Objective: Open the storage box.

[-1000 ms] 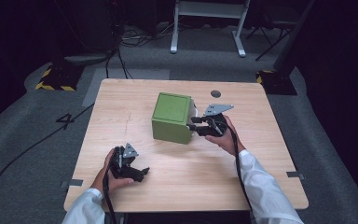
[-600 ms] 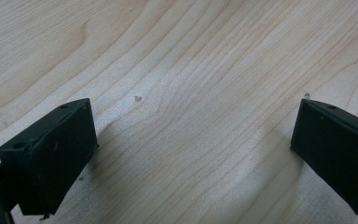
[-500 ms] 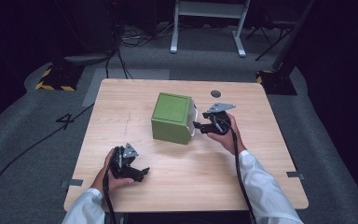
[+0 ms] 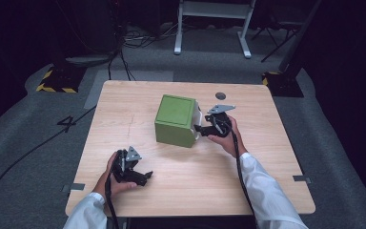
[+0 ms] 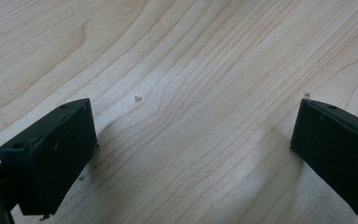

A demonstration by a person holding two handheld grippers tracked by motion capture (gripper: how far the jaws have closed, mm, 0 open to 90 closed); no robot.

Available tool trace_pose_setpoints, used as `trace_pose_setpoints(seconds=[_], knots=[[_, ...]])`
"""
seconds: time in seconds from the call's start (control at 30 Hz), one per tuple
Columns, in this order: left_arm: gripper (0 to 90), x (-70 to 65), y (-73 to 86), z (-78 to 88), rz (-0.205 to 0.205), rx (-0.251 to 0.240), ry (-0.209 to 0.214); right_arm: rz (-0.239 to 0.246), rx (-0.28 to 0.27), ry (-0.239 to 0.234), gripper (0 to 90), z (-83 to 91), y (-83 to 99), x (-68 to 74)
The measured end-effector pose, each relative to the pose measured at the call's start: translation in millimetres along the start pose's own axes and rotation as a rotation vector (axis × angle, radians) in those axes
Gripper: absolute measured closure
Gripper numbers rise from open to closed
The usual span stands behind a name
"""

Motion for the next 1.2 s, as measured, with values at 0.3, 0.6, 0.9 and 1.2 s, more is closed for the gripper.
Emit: trace_pose_setpoints(seconds=[0.3, 0.6, 0.9, 1.2], knots=[[0.4, 0.1, 0.0, 0.0, -0.001, 0.000, 0.001, 0.010, 0.043, 0.009, 33.1, 3.3, 10.3, -4.0], [0.3, -0.1, -0.1, -0.4, 0.002, -0.002, 0.005, -0.026, 0.041, 0.006, 32.6, 15.4, 18.5, -16.8], [0.3, -0.1, -0.2, -0.4, 0.002, -0.002, 0.005, -0.055, 0.057, 0.004, 32.1, 23.9, 34.6, -29.8], [0.3, -0.1, -0.1, -0.4, 0.002, -0.002, 0.005, -0.061, 0.055, 0.006, 32.4, 34.1, 42.6, -35.4]])
Point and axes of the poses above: each handheld gripper's, and its own axes: z roughly backward along the jaws, y roughly out of its underside, x roughly to its left, the point moved 4 cm from there along -z, roughly forward along the jaws, and after that the axes turned 12 degrees about -z, right-handed, at the moved point
